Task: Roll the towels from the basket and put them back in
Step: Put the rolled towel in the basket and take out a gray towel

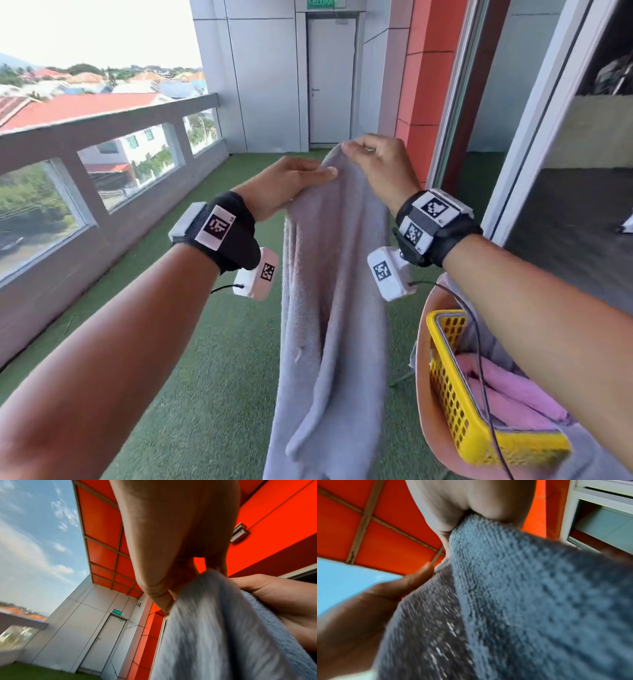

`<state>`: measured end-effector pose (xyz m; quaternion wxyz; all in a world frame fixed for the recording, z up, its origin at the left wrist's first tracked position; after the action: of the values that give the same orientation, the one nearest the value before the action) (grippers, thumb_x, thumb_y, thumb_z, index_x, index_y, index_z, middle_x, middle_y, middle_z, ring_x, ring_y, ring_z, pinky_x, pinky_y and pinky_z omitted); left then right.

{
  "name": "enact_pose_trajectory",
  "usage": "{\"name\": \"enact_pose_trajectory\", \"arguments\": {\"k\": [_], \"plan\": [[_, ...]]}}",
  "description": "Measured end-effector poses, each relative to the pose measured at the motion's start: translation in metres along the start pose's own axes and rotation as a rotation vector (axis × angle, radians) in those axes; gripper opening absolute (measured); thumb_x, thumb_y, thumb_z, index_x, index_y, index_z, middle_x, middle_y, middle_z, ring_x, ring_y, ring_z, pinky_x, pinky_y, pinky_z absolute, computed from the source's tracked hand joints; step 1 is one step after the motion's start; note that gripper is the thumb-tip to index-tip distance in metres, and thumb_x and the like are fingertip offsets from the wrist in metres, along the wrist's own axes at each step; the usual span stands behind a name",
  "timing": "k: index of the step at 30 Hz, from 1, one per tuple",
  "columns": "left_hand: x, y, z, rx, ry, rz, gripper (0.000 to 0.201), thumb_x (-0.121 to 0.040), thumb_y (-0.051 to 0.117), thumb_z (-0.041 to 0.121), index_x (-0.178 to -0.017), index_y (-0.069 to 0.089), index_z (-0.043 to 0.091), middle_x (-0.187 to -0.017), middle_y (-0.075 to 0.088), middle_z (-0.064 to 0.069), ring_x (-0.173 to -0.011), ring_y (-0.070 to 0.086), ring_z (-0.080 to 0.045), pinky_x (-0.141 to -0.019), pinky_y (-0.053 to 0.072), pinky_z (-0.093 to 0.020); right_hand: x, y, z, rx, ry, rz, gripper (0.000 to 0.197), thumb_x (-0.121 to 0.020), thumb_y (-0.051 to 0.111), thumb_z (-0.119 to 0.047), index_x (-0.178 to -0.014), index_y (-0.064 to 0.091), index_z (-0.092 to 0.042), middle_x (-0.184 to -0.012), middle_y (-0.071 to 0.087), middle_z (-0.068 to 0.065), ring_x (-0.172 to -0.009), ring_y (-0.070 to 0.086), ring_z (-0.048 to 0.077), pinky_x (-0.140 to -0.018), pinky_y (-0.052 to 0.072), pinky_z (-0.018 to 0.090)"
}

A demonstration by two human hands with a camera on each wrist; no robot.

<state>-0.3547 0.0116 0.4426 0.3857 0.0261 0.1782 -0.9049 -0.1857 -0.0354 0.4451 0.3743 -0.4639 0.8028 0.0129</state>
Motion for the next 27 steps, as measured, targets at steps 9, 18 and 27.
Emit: {"name": "enact_pose_trajectory", "arguments": {"k": [9, 18, 27], "plan": [[0.01, 0.013, -0.034, 0.143, 0.0, 0.066, 0.056, -0.089, 0.065, 0.029, -0.11, 0.05, -0.021, -0.104, 0.055, -0.032, -0.089, 0.05, -0.035, -0.077, 0.039, -0.042, 0.023, -0.001, 0.007, 0.02, 0.009, -0.225, 0.025, -0.084, 0.069, -0.034, -0.083, 0.075, -0.01, -0.085, 0.069, 0.022, -0.073, 0.053, 0.016, -0.07, 0.04, 0.027], [0.045, 0.054, -0.091, 0.038, -0.021, 0.066, 0.037, -0.092, 0.062, 0.031, -0.079, 0.066, -0.003, -0.075, 0.064, -0.013, -0.063, 0.056, -0.02, -0.056, 0.044, -0.026, 0.087, 0.002, 0.048, 0.055, 0.115, -0.246, 0.021, -0.087, 0.068, -0.028, -0.085, 0.075, -0.008, -0.08, 0.071, 0.014, -0.071, 0.057, 0.011, -0.066, 0.044, 0.022], [0.059, 0.066, -0.121, 0.023, -0.035, 0.122, 0.044, -0.091, 0.063, 0.026, -0.071, 0.052, -0.012, -0.067, 0.046, -0.01, -0.062, 0.037, -0.019, -0.054, 0.029, -0.031, 0.14, 0.02, 0.084, -0.207, 0.436, -0.556, 0.029, -0.088, 0.059, -0.041, -0.099, 0.068, -0.016, -0.099, 0.069, -0.007, -0.095, 0.063, 0.005, -0.088, 0.046, 0.023]]}}
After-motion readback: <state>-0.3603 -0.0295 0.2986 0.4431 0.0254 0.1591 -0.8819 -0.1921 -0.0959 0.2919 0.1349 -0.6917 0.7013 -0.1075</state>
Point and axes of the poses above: each hand's wrist, its own x-axis away from the middle knuckle, its own y-axis out of the palm, z = x × y, the point moved 1 cm from there along -x, towards the middle knuckle
